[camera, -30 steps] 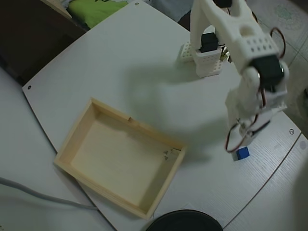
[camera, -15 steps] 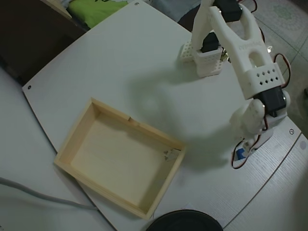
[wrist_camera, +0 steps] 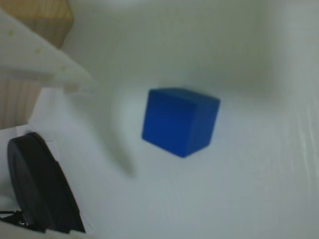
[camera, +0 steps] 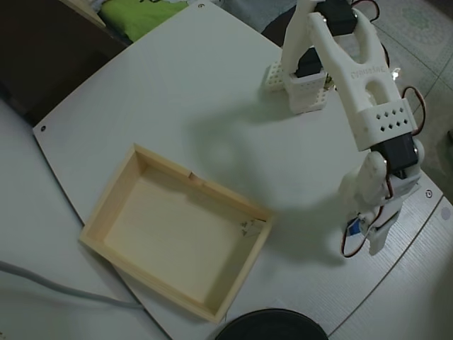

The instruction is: Pick up the small blue cube and put it into the box

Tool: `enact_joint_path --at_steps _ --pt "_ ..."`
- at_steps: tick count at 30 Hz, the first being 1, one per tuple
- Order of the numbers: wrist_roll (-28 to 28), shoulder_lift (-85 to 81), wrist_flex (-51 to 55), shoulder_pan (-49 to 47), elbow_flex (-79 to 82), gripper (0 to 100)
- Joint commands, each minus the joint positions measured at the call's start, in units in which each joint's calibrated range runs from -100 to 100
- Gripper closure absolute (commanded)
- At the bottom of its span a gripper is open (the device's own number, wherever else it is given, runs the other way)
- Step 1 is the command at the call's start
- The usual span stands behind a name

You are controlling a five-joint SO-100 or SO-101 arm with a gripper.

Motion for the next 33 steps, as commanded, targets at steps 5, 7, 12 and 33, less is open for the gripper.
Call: enact_joint_path --at_steps 5,7,12,33 --pt "0.2 -0.6 -0.6 -0.4 2.7 70" --pt "-0.1 -0.6 -0.6 -0.4 2.8 70" --pt "-0.3 -0.5 -1.4 -0.9 3.7 71" --pt "-0.4 -0.6 -8.4 -2.1 13.9 83"
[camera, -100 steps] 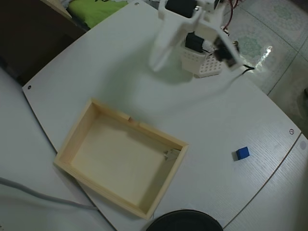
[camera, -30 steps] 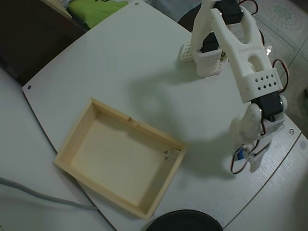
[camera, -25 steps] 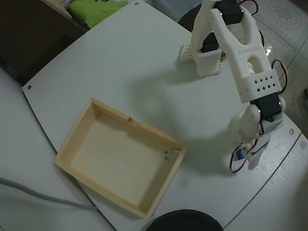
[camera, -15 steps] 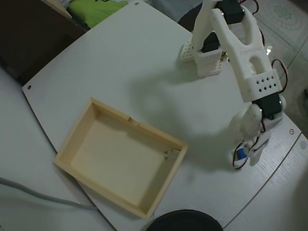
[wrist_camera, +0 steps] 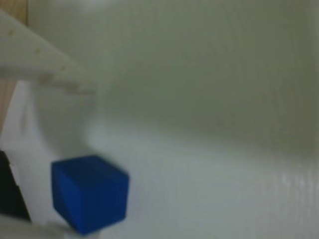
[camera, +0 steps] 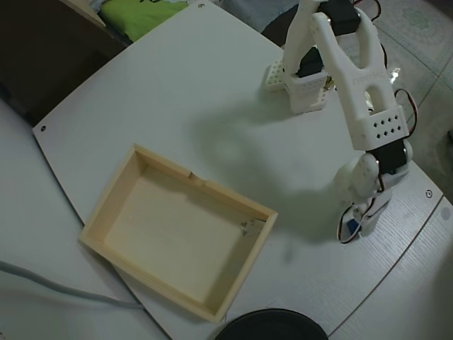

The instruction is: Pick up the small blue cube and put it into the box

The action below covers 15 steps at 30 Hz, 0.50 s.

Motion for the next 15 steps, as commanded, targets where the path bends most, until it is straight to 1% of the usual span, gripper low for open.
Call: enact_joint_path --at_steps 1,4,6,15 --pt "0.1 -0.8 -0.3 0.3 -0.1 86" --pt "0.1 -1.0 -0.3 0.3 -0.1 92" --pt "0.1 -0.7 -0.3 0.3 -0.1 94" --pt "0.1 -1.5 0.8 0.4 -0.9 97"
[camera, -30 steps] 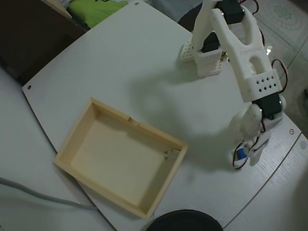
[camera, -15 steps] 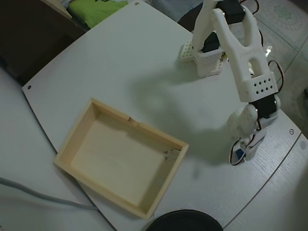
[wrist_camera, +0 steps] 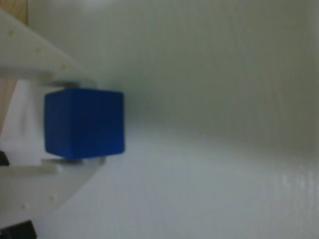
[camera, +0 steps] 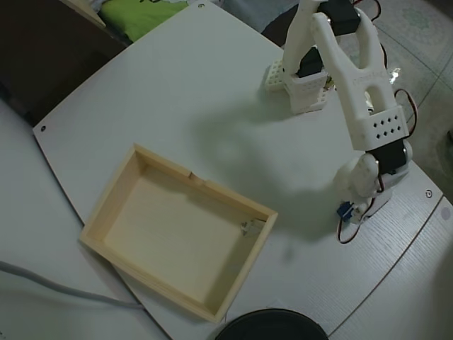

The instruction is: Pick up the small blue cube and put it into the box

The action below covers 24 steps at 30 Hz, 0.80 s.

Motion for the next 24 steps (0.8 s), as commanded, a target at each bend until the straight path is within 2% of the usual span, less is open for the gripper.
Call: enact_joint_path --at_steps 1,7,16,24 --pt "0.1 -1.5 1.7 0.4 -1.5 97" --pt "0.2 -1.5 7.1 1.2 -10.9 97" --pt "2.3 -1.5 22.8 6.1 -34.5 96" --pt "4.0 -1.4 27.7 16.7 -50.6 96"
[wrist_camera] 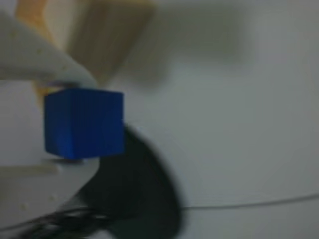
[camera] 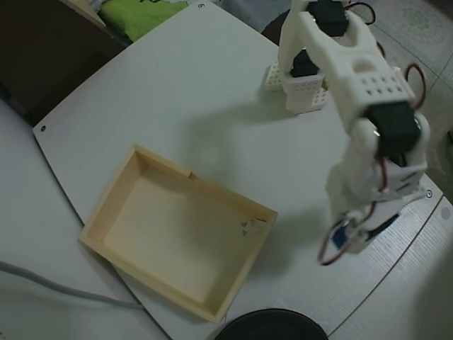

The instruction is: Pick up the small blue cube and put it into the box

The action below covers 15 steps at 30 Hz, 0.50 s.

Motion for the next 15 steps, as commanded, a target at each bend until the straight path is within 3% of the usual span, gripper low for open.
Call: enact_joint_path --at_steps 1,15 --pt "0.9 -1.3 0.7 6.3 -8.4 96" --pt "2.9 -0.3 -2.0 27.7 -15.5 96"
